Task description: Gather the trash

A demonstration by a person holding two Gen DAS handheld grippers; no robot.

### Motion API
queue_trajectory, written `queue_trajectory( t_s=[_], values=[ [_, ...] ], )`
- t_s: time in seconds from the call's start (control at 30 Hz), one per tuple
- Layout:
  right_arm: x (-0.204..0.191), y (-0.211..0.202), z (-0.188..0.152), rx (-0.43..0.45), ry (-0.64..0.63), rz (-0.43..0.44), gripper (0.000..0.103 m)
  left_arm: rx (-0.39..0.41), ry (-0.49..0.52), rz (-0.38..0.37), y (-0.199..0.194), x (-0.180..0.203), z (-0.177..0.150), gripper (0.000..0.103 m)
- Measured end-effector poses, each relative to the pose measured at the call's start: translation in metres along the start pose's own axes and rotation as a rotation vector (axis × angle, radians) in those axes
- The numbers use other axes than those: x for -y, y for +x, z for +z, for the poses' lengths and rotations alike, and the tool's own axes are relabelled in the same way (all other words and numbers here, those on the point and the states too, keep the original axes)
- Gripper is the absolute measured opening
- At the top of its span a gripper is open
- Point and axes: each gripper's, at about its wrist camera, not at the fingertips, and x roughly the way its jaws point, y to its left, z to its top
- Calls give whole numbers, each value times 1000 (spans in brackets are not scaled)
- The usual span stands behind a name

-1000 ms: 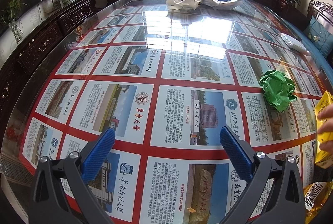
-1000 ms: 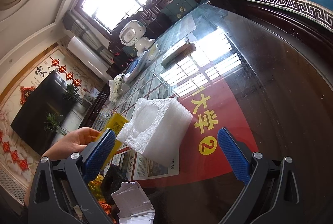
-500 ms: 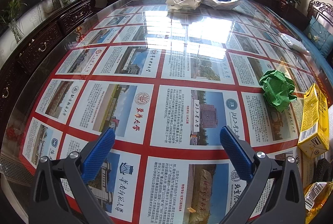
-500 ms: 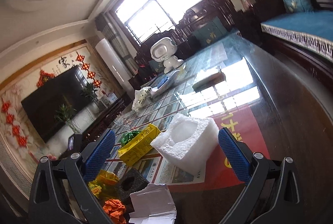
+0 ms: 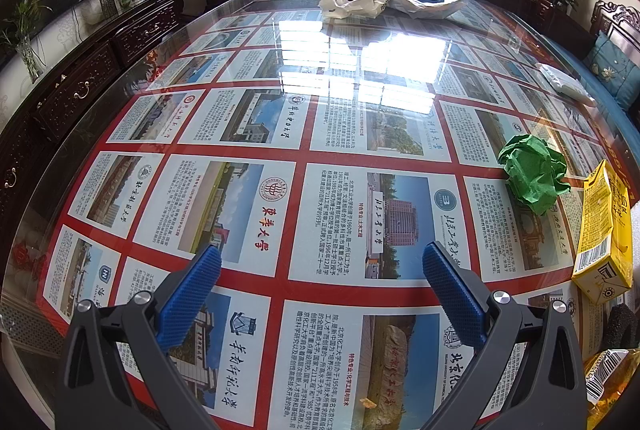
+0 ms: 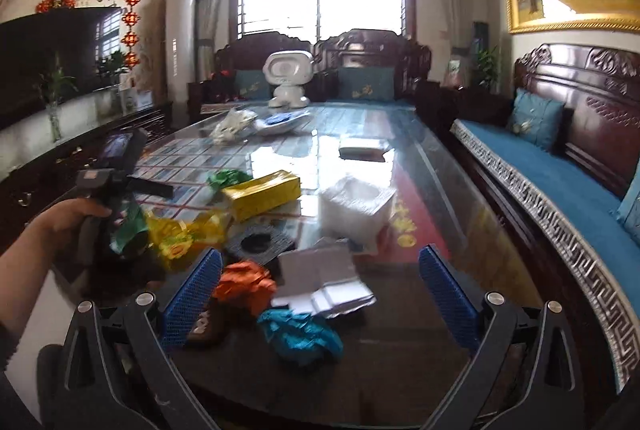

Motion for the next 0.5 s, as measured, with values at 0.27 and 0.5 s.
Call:
queue_trajectory(
  t_s=[0.27,0.5],
  values=[
    [-18,-27,-11,62,-59,34,95,164,-19,193,-35,-21,22,97],
    [-24,-47,-18,92,-7,-126,95,489,91,195,-189,-7,-44,99]
  ],
)
